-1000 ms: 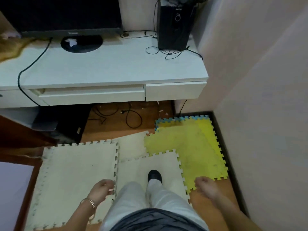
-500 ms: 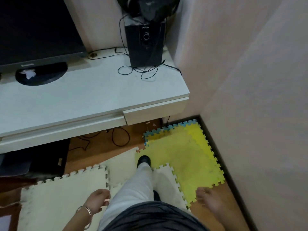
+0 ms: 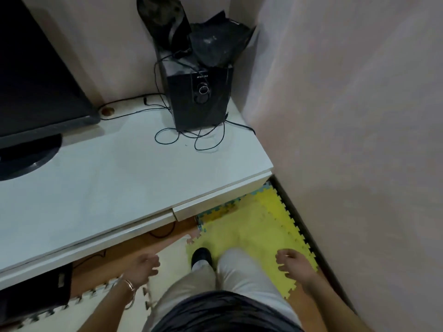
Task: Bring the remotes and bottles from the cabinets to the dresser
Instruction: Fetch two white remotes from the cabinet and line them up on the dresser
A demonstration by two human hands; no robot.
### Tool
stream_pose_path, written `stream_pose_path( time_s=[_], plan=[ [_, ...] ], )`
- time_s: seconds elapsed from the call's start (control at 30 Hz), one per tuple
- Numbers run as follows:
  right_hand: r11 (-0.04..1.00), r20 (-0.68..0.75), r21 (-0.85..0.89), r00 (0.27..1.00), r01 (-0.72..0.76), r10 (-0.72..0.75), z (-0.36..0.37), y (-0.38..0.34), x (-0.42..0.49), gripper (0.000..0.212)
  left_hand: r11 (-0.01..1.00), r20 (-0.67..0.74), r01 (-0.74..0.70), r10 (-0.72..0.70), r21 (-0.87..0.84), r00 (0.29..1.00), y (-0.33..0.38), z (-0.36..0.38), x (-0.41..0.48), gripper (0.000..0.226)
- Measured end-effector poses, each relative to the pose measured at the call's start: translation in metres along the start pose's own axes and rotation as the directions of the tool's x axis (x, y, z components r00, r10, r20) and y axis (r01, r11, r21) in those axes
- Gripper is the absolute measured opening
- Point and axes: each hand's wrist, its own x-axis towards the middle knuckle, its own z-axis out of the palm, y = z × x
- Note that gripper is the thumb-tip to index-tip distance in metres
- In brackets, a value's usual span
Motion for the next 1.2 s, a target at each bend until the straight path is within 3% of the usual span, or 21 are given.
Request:
stream_pose_path(
  time_s=[0.13,0.27,0.33,0.47,0.57,0.63,0.73,0.93,1.07,1.2],
  plan=[
    [1.000,0.050,-0.002,0.999,0.019,-0.019,0.000,-0.031,0.004,0.015,0.999,-0.014,-0.044,0.044,-0.013,0.999,0.005,-0.004,-0.007,0.019],
    [0.994,0.098,-0.107,0.995,-0.004,0.015,0.006,-0.049,0.020,0.016,0.996,-0.057,0.063,-0.067,-0.069,0.996,0.000,-0.012,-0.013,0.014],
    [0.984,0.124,-0.161,0.991,0.070,-0.050,0.006,-0.067,0.028,0.012,0.998,-0.081,0.045,-0.048,-0.037,0.996,0.005,-0.016,-0.016,0.013],
    [0.932,0.222,-0.233,0.948,0.277,-0.226,0.000,-0.132,0.033,0.014,0.974,-0.130,-0.204,0.216,0.098,0.968,0.051,-0.016,-0.031,0.011],
    [0.855,0.261,-0.189,0.864,0.483,-0.430,-0.004,-0.196,0.022,0.009,0.898,-0.183,-0.434,0.439,0.071,0.879,0.110,-0.020,-0.058,0.009],
    [0.782,0.297,-0.134,0.778,0.609,-0.554,-0.008,-0.242,0.006,0.016,0.827,-0.188,-0.553,0.561,0.095,0.806,0.154,-0.025,-0.082,0.012],
    [0.632,0.328,-0.056,0.612,0.773,-0.719,-0.024,-0.311,-0.035,0.020,0.681,-0.252,-0.710,0.729,0.177,0.637,0.221,-0.036,-0.122,0.014],
    [0.151,0.162,-0.033,0.155,0.988,-0.975,-0.073,-0.431,-0.139,0.023,0.210,-0.339,-0.928,0.936,0.309,0.099,0.337,-0.071,-0.217,0.015],
    [-0.150,0.030,-0.051,-0.149,0.987,-0.988,-0.103,-0.490,-0.210,0.025,-0.085,-0.332,-0.881,0.906,0.465,-0.262,0.402,-0.089,-0.284,0.021],
    [-0.356,-0.095,-0.130,-0.369,0.925,-0.925,-0.130,-0.529,-0.270,0.022,-0.286,-0.287,-0.723,0.779,0.629,-0.558,0.455,-0.098,-0.350,0.015]
  ],
)
